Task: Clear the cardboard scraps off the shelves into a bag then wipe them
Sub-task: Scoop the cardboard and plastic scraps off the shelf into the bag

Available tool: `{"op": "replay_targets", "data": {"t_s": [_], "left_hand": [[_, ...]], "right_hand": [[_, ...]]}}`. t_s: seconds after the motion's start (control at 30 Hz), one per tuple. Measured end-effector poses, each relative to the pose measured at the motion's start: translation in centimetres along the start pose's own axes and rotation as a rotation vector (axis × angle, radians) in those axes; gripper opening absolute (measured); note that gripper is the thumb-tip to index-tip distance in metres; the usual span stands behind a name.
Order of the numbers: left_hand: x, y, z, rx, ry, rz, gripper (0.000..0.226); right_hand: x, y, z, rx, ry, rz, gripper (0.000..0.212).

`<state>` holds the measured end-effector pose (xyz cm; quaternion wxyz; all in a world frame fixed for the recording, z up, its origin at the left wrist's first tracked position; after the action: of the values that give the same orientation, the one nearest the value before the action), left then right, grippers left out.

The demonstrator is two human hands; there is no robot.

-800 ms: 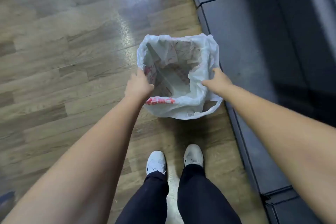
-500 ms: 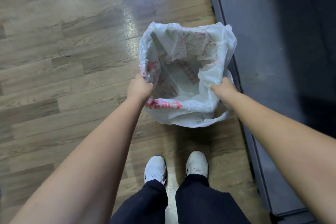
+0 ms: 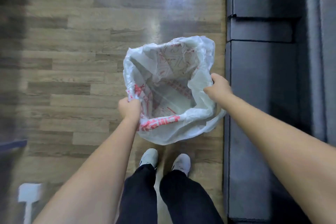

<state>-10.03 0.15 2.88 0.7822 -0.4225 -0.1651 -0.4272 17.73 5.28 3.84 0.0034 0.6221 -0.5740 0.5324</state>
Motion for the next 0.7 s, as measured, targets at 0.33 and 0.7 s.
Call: {"op": "replay_targets", "data": {"t_s": [0.33, 0.7], "left_hand": [[5.2, -17.0, 7.1, 0.372, -0.213, 0.336, 0.028], [3.7, -29.3, 14.2, 0.532, -0.266, 0.548, 0.020]], "right_hand": [[7.8, -3.7, -25.6, 0.331, -0.447, -0.083, 0.017], [11.6, -0.3, -45.1, 0.452, -0.707, -0.235, 0.009]]}}
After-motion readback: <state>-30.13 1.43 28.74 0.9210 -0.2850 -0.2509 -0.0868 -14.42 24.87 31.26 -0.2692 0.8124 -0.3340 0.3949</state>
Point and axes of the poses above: each hand's wrist, its own x-axis away from the middle knuckle, its own y-axis out of the palm, z = x × y, the point moved 7 cm from there along -x, towards the middle knuckle, and after that the axes turned 2 degrees about y, right-handed, at the moved point
